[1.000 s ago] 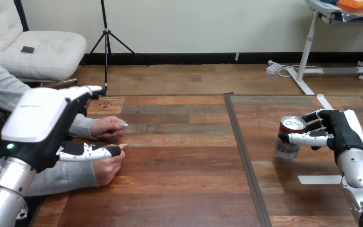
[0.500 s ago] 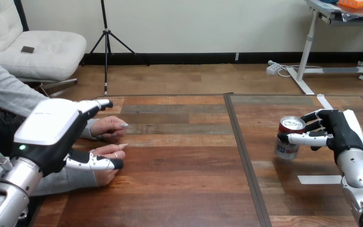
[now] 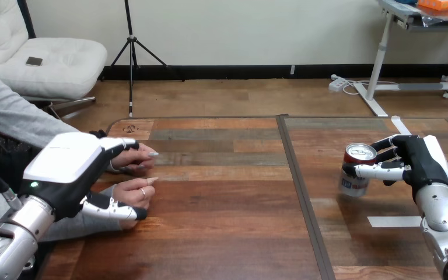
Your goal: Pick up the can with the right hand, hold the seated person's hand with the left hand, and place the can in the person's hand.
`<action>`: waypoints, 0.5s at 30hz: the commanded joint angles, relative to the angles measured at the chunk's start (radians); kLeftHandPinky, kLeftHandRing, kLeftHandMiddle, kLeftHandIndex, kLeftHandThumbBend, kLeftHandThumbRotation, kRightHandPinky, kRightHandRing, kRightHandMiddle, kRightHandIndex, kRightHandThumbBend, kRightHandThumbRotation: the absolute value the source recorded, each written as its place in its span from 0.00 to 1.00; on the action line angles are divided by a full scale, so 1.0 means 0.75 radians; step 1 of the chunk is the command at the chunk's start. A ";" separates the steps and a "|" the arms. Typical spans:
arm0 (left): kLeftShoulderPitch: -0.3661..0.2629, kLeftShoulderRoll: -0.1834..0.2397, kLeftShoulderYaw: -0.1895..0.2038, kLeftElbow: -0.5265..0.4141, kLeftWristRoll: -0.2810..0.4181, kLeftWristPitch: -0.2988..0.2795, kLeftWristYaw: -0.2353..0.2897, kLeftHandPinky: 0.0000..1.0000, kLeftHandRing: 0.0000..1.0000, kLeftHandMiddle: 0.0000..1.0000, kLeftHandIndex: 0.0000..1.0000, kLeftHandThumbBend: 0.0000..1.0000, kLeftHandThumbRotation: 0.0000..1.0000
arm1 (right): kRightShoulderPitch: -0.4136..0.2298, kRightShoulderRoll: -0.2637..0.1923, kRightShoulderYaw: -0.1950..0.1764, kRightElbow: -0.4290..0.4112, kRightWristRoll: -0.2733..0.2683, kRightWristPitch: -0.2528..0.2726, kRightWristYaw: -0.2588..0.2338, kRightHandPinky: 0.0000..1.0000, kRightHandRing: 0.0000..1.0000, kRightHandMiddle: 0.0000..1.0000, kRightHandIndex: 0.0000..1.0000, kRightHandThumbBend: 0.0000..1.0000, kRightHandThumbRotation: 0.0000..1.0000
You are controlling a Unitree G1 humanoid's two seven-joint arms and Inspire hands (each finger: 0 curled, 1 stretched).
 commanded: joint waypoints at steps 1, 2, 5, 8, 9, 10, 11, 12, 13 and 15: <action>-0.121 0.032 -0.040 0.060 0.014 0.022 0.023 0.71 0.78 0.82 0.81 1.00 0.48 | -0.095 -0.024 0.003 -0.042 0.001 -0.050 -0.011 0.33 0.38 0.44 0.46 0.78 0.00; -0.128 0.032 -0.047 0.071 0.019 0.029 0.020 0.72 0.79 0.82 0.81 1.00 0.48 | -0.095 -0.023 0.001 -0.042 0.003 -0.050 -0.010 0.33 0.38 0.44 0.46 0.78 0.00; -0.144 0.034 -0.066 0.100 0.025 0.038 0.025 0.73 0.79 0.82 0.82 1.00 0.48 | -0.094 -0.021 -0.002 -0.042 0.007 -0.051 -0.007 0.34 0.39 0.45 0.46 0.77 0.00; -0.161 0.036 -0.085 0.132 0.033 0.045 0.034 0.73 0.79 0.82 0.82 1.00 0.48 | -0.093 -0.021 -0.004 -0.041 0.010 -0.054 -0.003 0.34 0.39 0.45 0.46 0.77 0.00; -0.167 0.037 -0.091 0.141 0.035 0.049 0.035 0.74 0.79 0.82 0.82 1.00 0.48 | -0.093 -0.021 -0.003 -0.040 0.010 -0.055 -0.002 0.34 0.39 0.45 0.46 0.77 0.00; -0.171 0.038 -0.096 0.148 0.036 0.051 0.036 0.74 0.80 0.82 0.82 1.00 0.48 | -0.093 -0.021 -0.003 -0.040 0.010 -0.055 -0.002 0.35 0.39 0.45 0.46 0.77 0.00; -0.178 0.038 -0.104 0.160 0.041 0.058 0.037 0.74 0.80 0.82 0.82 1.00 0.48 | -0.093 -0.021 -0.003 -0.040 0.010 -0.053 -0.001 0.35 0.40 0.45 0.46 0.77 0.00; -0.183 0.039 -0.110 0.168 0.043 0.062 0.038 0.74 0.80 0.82 0.82 1.00 0.49 | -0.093 -0.021 -0.003 -0.040 0.010 -0.052 -0.001 0.35 0.40 0.45 0.46 0.77 0.00; -0.187 0.039 -0.114 0.175 0.045 0.065 0.040 0.74 0.80 0.83 0.82 1.00 0.49 | -0.093 -0.021 -0.003 -0.041 0.011 -0.051 -0.001 0.35 0.40 0.45 0.46 0.77 0.00; -0.199 0.041 -0.129 0.195 0.062 0.078 0.050 0.75 0.80 0.83 0.82 1.00 0.50 | -0.095 -0.020 -0.003 -0.042 0.010 -0.043 -0.002 0.35 0.40 0.45 0.46 0.77 0.00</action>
